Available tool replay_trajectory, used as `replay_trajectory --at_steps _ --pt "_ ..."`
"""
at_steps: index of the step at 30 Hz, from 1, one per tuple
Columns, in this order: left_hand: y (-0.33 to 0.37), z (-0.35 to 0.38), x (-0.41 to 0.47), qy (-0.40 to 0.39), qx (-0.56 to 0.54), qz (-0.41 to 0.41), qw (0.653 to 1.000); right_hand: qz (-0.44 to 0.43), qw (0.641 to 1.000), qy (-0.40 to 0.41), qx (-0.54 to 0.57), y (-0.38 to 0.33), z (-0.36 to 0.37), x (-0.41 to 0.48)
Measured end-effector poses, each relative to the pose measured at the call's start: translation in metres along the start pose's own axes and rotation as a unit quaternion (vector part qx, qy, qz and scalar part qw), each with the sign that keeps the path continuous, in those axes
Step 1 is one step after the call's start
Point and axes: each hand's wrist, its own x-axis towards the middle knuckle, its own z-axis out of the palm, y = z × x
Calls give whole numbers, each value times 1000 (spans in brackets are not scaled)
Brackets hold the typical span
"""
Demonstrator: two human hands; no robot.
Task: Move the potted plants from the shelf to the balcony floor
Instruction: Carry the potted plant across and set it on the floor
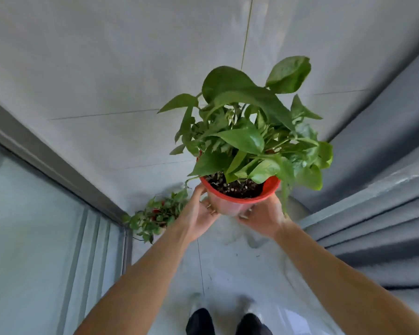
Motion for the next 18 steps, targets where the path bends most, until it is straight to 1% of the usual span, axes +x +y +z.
replay_trajectory --at_steps 3,5,7,9,10,13,14,16,18 --pt "-12 -26 68 6 6 -6 1000 -2 1000 19 15 1 -37 69" --pt "-27 -51 121 13 9 -7 1000 11 997 42 66 12 -73 123" --pt "-49 -78 172 20 14 -7 1000 23 994 41 97 26 -111 176" --pt "-73 -109 217 27 14 -11 999 28 996 35 80 42 -144 222" --pt "-91 -129 245 28 8 -8 1000 25 995 33 88 54 -168 250" --pt "-133 -177 307 28 9 -7 1000 27 991 65 110 89 -229 321" --pt "-145 -190 324 33 5 -8 999 30 991 78 101 101 -247 342" --pt "-169 -219 361 54 -4 -14 998 20 990 100 97 126 -283 384" --pt "-195 -249 403 76 -23 -13 997 20 989 89 112 146 -313 423"
